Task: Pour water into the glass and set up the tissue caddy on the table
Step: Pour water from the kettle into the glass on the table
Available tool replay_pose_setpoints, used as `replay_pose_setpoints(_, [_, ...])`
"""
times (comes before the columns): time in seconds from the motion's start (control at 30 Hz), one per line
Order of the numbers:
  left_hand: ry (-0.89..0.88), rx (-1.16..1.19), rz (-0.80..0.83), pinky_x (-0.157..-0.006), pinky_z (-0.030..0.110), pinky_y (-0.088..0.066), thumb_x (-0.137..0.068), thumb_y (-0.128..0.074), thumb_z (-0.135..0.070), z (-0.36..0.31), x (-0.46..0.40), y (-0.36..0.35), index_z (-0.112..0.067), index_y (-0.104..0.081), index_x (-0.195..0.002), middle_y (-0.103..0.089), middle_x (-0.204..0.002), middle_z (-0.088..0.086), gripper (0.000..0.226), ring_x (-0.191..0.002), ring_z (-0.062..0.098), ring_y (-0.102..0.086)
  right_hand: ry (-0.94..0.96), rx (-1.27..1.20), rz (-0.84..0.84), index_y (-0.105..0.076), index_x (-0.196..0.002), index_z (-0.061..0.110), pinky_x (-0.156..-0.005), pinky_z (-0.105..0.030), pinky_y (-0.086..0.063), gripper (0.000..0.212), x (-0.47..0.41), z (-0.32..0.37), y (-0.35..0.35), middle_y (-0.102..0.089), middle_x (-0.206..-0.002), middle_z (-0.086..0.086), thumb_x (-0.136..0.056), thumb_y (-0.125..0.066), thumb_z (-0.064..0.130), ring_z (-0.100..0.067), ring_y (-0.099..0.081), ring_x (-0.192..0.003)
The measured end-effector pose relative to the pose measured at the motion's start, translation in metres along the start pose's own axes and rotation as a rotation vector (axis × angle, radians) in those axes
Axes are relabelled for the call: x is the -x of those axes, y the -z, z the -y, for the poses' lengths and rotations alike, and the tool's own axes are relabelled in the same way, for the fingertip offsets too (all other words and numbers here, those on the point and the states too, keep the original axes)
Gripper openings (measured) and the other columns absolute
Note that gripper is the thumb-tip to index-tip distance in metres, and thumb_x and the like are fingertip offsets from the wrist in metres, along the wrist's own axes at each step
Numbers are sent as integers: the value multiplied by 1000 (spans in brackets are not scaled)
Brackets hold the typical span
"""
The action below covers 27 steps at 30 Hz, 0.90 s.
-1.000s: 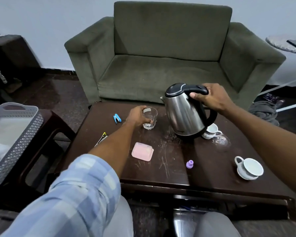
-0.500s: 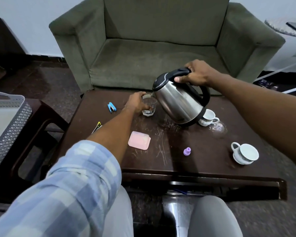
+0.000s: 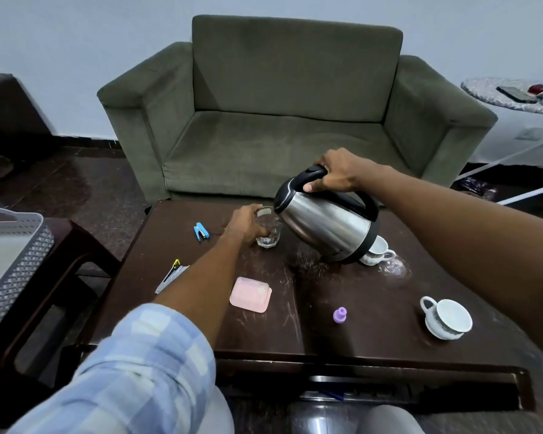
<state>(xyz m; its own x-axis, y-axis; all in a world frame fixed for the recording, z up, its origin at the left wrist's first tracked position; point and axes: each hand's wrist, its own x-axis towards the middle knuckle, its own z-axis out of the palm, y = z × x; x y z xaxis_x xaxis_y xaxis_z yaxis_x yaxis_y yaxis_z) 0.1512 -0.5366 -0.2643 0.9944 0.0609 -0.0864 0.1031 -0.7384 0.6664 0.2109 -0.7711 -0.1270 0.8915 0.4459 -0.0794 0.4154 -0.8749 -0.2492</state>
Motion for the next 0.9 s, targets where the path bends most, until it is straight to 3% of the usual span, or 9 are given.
replay_pose_setpoints(0.3, [20, 29, 21, -114, 38, -51, -70, -95, -20, 1, -2, 0, -16, -59, -149, -70, -140, 7, 87, -130, 24, -65, 45, 69, 4, -76, -98, 14, -67, -33, -41, 44, -10, 20, 14, -69, -81, -5, -83, -76, 55, -30, -65, -83])
replay_pose_setpoints(0.5, [36, 33, 24, -114, 40, -51, -71, -96, -22, 2, -1, 0, -16, -56, -151, -69, -141, 6, 90, -130, 25, -65, 52, 104, 6, -67, -82, 22, -56, -29, -37, 33, -8, 27, 28, -62, -71, 3, -83, -77, 54, -26, -62, -79])
replay_pose_setpoints(0.63, [42, 15, 27, -115, 41, -50, -71, -95, -21, 0, -1, 0, -17, -54, -153, -67, -143, 7, 91, -133, 26, -64, 46, 114, 9, -76, -100, 14, -67, -32, -44, 41, -5, 30, 33, -67, -77, -2, -84, -78, 51, -27, -64, -83])
replay_pose_setpoints(0.77, [41, 4, 23, -115, 41, -50, -71, -95, -23, -2, -1, 1, -17, -54, -153, -66, -145, 8, 92, -134, 26, -63, 43, 141, 13, -75, -98, 11, -69, -34, -45, 42, -1, 32, 40, -65, -75, -2, -85, -77, 51, -31, -66, -85])
replay_pose_setpoints(0.9, [41, 4, 30, -114, 40, -51, -70, -96, -22, -3, 0, 2, -16, -55, -152, -67, -144, 9, 92, -133, 26, -63, 51, 183, 20, -76, -104, 11, -79, -42, -58, 47, 3, 35, 47, -72, -88, -9, -83, -77, 53, -31, -68, -88])
